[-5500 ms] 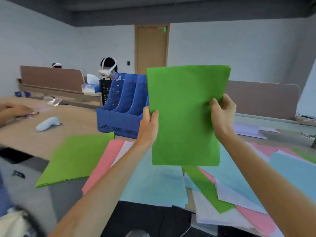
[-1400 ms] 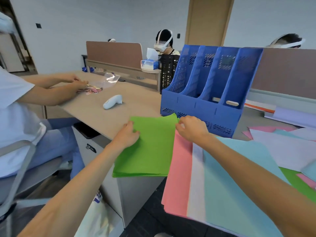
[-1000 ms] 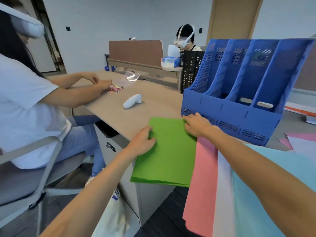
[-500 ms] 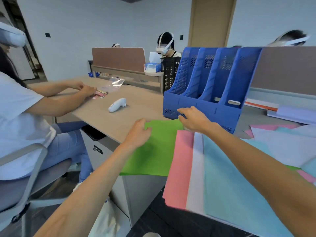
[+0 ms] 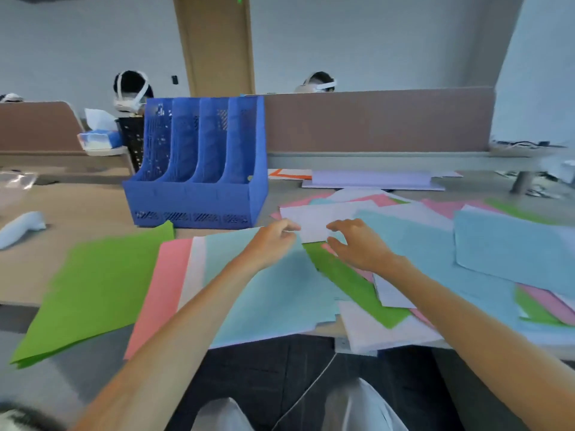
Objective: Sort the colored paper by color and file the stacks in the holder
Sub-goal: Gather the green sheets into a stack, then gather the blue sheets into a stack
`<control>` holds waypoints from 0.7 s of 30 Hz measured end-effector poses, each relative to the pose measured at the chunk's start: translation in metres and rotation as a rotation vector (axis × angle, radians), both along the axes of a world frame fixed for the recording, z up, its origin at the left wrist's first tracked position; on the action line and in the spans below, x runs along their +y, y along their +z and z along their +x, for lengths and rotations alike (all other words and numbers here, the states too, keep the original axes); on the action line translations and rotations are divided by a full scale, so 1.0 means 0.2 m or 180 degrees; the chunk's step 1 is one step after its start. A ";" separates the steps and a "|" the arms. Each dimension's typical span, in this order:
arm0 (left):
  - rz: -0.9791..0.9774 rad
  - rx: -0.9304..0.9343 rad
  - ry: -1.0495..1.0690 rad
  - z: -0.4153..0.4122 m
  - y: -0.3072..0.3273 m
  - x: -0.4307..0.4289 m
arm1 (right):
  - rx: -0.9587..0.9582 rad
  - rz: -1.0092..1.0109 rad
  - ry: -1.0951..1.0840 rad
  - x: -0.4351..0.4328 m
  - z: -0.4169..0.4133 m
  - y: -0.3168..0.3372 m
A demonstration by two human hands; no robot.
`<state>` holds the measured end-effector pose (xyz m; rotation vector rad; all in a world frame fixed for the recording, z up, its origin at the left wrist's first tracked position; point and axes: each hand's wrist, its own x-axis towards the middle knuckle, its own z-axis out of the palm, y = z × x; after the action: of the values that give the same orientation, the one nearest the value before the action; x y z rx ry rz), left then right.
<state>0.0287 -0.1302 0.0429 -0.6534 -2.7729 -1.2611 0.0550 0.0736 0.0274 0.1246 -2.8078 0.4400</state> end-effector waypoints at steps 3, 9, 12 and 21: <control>-0.0323 -0.0172 -0.0236 -0.02 -0.03 0.26 | -0.0243 0.0190 -0.0506 0.25 0.08 -0.04; -0.0744 -0.0529 -0.0073 -0.11 -0.08 0.62 | -0.1120 0.0350 -0.0546 0.60 0.20 -0.07; -0.0302 -0.0724 0.0146 -0.15 -0.06 0.68 | -0.0831 0.0730 -0.0353 0.65 0.21 -0.05; -0.0100 -0.1086 0.0452 -0.18 -0.04 0.71 | -0.0055 0.1840 -0.0229 0.60 0.29 0.00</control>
<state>-0.0071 0.0120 0.0346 -0.2537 -3.0438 -1.4189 0.1137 0.1929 0.0279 0.1390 -2.8573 -0.3974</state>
